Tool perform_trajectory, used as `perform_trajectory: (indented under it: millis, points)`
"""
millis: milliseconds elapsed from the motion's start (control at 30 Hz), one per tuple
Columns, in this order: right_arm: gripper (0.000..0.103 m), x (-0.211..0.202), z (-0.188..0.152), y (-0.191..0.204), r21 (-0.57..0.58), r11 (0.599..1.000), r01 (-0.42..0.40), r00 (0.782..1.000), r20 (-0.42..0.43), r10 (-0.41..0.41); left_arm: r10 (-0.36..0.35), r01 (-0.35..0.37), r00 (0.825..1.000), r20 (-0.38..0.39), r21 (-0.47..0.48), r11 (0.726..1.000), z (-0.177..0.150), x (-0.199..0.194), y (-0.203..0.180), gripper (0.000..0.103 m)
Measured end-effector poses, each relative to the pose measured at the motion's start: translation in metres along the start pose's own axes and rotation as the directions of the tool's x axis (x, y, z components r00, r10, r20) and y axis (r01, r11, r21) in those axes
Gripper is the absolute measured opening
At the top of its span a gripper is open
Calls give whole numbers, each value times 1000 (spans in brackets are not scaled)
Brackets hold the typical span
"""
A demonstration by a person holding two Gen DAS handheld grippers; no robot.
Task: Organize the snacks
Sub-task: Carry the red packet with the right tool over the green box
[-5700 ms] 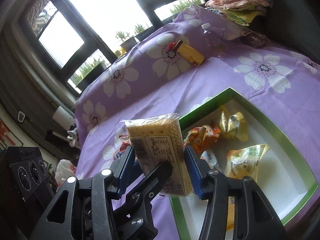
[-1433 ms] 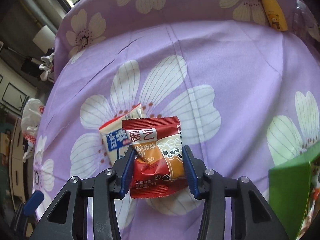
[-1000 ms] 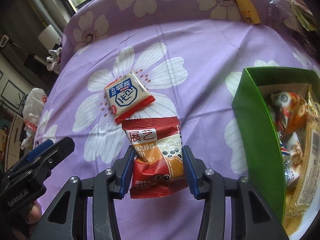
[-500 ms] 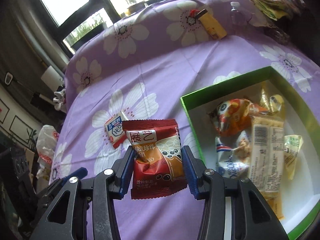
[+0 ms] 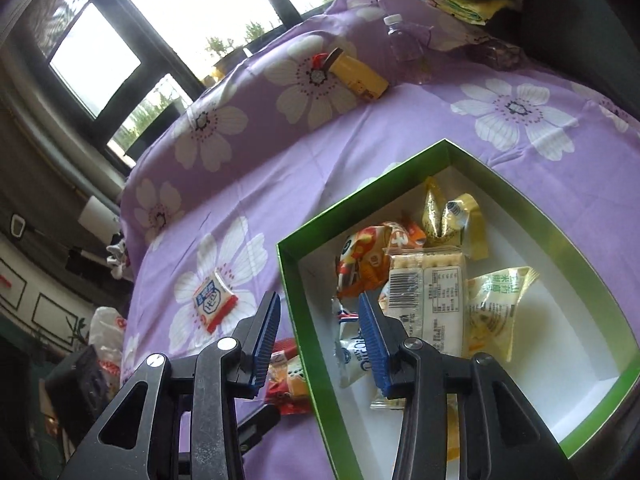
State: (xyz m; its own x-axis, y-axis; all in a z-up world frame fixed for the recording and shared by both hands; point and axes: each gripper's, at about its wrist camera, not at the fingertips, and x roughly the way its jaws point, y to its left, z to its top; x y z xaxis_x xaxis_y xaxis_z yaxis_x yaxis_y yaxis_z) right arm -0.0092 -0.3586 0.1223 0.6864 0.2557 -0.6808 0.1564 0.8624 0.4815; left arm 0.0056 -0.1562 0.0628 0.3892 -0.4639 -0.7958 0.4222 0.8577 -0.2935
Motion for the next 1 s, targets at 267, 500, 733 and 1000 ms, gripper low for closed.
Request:
perform_trajectory:
  millis: [267, 500, 733, 1000]
  points:
    - [44, 21, -7, 8, 6, 996, -84, 992, -98, 84, -24, 17, 995, -93, -72, 997, -2, 37, 10, 61]
    - [44, 37, -13, 19, -13, 990, -144, 976, -165, 140, -16, 13, 999, -35, -85, 996, -5, 34, 12, 34]
    - [44, 52, -22, 39, -50, 979, -200, 954, -236, 183, 0, -3, 1000, -16, -169, 986, -11, 16, 40, 30]
    - [44, 90, -43, 70, -102, 981, -162, 928, -353, 117, 42, -46, 999, -27, -212, 976, -18, 2, 61, 31]
